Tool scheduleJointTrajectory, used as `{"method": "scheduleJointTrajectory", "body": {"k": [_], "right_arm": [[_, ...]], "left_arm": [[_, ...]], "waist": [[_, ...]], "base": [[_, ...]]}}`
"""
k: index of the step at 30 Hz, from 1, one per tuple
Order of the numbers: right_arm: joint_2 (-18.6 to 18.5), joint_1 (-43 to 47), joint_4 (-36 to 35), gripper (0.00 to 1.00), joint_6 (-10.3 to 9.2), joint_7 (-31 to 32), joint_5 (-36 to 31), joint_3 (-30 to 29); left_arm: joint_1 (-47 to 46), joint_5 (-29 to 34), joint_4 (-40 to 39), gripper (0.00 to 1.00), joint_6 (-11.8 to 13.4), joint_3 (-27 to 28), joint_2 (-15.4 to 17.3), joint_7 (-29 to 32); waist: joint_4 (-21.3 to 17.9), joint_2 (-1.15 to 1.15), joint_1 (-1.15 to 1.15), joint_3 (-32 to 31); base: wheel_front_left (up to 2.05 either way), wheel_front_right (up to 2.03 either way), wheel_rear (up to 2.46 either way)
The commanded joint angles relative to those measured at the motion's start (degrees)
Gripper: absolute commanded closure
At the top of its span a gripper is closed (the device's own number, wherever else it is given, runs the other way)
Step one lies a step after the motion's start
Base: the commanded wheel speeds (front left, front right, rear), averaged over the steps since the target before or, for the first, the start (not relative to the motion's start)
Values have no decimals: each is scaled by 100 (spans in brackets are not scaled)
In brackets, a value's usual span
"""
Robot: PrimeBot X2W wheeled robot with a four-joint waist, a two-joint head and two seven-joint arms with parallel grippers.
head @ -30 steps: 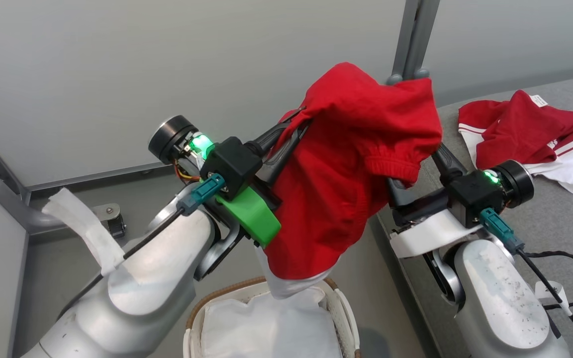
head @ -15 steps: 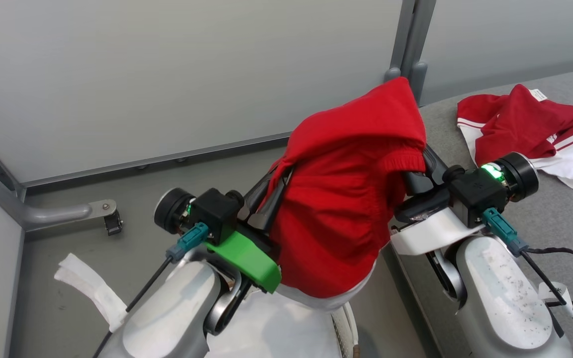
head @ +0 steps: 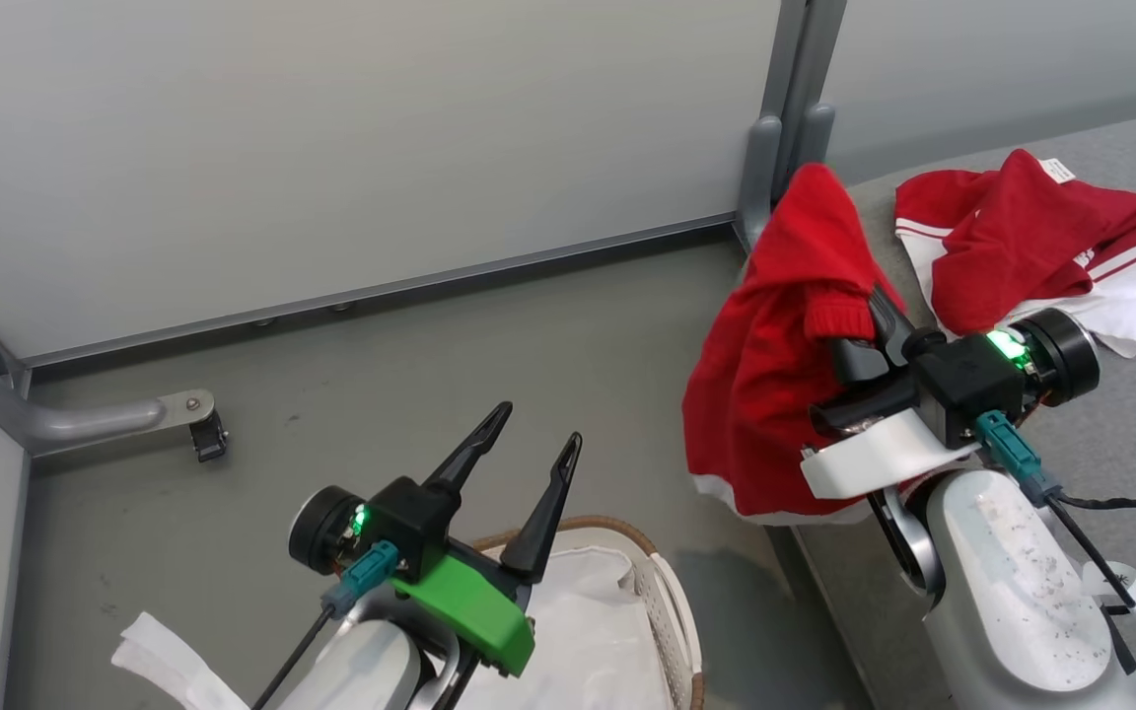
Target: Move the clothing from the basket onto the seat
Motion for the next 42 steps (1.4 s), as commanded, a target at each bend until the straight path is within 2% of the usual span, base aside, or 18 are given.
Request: {"method": "scheduleJointTrajectory", "body": {"k": [1, 6, 13, 20, 25, 33, 38, 42], "right_arm": [[-18, 79, -2, 100, -9, -1, -48, -71], [-18, 77, -1, 100, -10, -1, -220, -269], [-17, -75, -105, 100, -10, -1, -339, -513], [-14, -93, -118, 100, -9, -1, -342, -799], [-12, -71, 24, 100, -9, -1, -327, -865], [-11, -338, 246, 100, -9, -1, -341, -984], [-12, -930, 444, 100, -9, -1, -381, -996], [-111, -1736, 640, 100, -10, -1, -569, -1133]], "left_arm": [[129, 62, 24, 0, -41, 37, -12, -2], [249, 300, 20, 0, -99, 139, -107, -3], [71, 575, -26, 0, -170, 284, -167, -2], [-214, 856, -36, 0, -219, 250, -184, -1], [-390, 955, 24, 0, -233, 145, -151, -1], [-699, 969, 37, 0, -241, -149, -50, -2], [-877, 914, 8, 0, -241, -287, 7, -2], [-1021, 982, -55, 0, -240, -338, 14, -2]], "waist": [[-71, 0, 0, 43], [-385, 0, 0, 211], [-1171, 0, 0, 709], [-1899, 0, 0, 1210], [-2216, 0, 0, 1469], [-2231, 0, 0, 1875], [-2003, 0, 0, 2109], [-1713, 0, 0, 2342]], "base": [[0, 0, 0], [0, 0, 0], [0, 0, 0], [0, 0, 0], [0, 0, 0], [0, 0, 0], [0, 0, 0], [0, 0, 0]]}}
